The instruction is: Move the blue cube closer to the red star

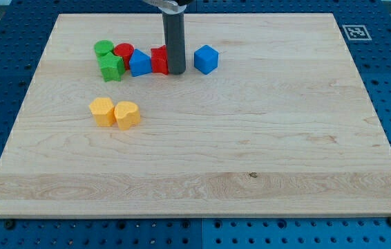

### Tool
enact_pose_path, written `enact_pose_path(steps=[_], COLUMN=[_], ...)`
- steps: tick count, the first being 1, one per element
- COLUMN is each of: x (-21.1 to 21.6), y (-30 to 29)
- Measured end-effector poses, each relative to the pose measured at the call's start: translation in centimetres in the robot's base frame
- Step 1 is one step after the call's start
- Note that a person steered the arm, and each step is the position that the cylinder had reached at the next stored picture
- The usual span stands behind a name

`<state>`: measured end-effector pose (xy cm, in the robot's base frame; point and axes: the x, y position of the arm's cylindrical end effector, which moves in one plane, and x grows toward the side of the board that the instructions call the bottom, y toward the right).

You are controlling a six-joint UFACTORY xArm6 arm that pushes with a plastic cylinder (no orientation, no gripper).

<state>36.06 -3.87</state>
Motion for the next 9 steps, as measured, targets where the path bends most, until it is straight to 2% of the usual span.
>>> enact_pose_path(steps=[1, 2, 3, 4, 6, 9], x=[2.8, 3.5, 2.8, 0.7, -0.8, -0.9], y=[3.7, 5.2, 9.1, 9.8, 9.5, 5.0])
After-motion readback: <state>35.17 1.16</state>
